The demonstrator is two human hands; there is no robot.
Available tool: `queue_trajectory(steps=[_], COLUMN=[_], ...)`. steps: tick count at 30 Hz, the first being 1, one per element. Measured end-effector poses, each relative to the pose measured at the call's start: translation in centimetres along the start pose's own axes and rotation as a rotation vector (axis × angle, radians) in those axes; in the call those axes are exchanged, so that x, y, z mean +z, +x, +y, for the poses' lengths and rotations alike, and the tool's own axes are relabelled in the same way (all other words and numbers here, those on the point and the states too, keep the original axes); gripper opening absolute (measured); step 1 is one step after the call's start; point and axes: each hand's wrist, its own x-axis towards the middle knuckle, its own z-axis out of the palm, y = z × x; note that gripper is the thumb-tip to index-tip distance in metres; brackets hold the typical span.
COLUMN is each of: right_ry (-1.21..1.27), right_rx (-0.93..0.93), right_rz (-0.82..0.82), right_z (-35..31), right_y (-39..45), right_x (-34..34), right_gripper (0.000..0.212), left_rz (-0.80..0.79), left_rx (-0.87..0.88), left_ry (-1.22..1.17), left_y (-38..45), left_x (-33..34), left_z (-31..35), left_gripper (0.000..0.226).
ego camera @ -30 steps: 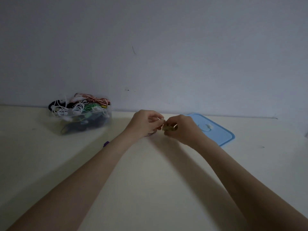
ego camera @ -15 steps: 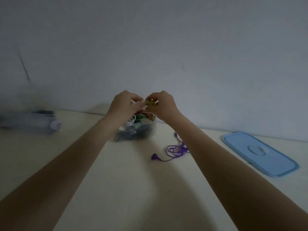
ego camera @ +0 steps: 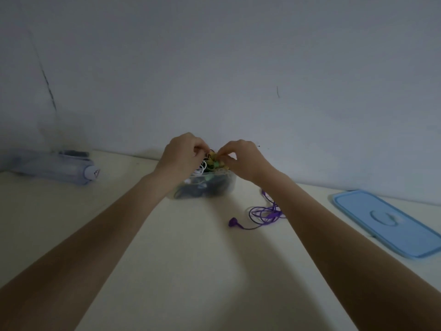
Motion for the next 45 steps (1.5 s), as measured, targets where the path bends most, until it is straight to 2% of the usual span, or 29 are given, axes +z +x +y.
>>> queue_trajectory(steps=[3,5,7,10,11,13,17,22,25,28,30,34,37,41,45], right_ry=[0.038,0.031,-0.015,-0.066,-0.081,-0.116,-0.128,-0.228,-0.159,0.041,-0.011,-0.122,-0.151,-0.191,-0.18], right_rx=[0.015,0.089,0.196,0.281,0.276,0.274,0.319,0.342,0.422,0.538,0.631,0.791,0.868,0.892,0.859], right_rz=[0.091,0.078,-0.029,-0.25,-0.315,-0.334,-0.227,-0.292,-0.339,-0.111,0.035,0.147,0.165,0.096,0.23], right_z=[0.9,2.3,3.9,5.7,5.8,6.1,6.0,7.0,8.3,9.7,11.1,13.8,15.1,15.9,16.5], right_y=[-1.5,-3.2,-5.5,-9.4,-10.2,-11.8,-13.0,-14.7,-16.3,-17.0,-17.7,-19.3,-19.9,-20.3,-20.4], right_x=[-1.8,-3.1,-4.2,-4.6,-4.1,-3.2,-3.2,-6.1,-8.5,-10.6,-11.5,-11.8,-11.4,-10.3,-9.9], right_gripper=[0.023,0.024,0.024,0.025,0.029,0.032,0.025,0.028,0.029,0.018,0.016,0.028,0.03,0.025,0.025], left_rz=[-0.004,-0.052,-0.23,-0.612,-0.697,-0.754,-0.714,-0.492,-0.402,-0.364,-0.366,-0.36,-0.376,-0.45,-0.448], left_rx=[0.095,0.179,0.192,0.075,0.022,-0.038,-0.081,-0.002,0.141,0.256,0.272,0.201,0.137,0.056,-0.065], left_ry=[-0.049,-0.092,-0.052,0.339,0.451,0.463,0.066,-0.131,-0.239,-0.334,-0.373,-0.415,-0.448,-0.485,-0.552], left_y=[-0.9,-1.8,-2.9,-4.6,-4.9,-5.5,-5.9,-5.3,-4.8,-4.6,-4.5,-4.0,-4.0,-4.5,-4.5], left_x=[0.6,1.4,2.7,4.3,4.4,4.9,5.6,6.0,6.9,8.1,9.2,11.4,12.5,13.9,14.9], left_z=[2.1,3.8,5.0,6.0,5.9,6.5,8.3,10.4,12.9,15.2,16.4,17.9,18.2,17.8,17.0], left_gripper=[0.022,0.02,0.017,0.021,0.027,0.032,0.012,0.006,0.009,0.009,0.008,0.007,0.007,0.009,0.011])
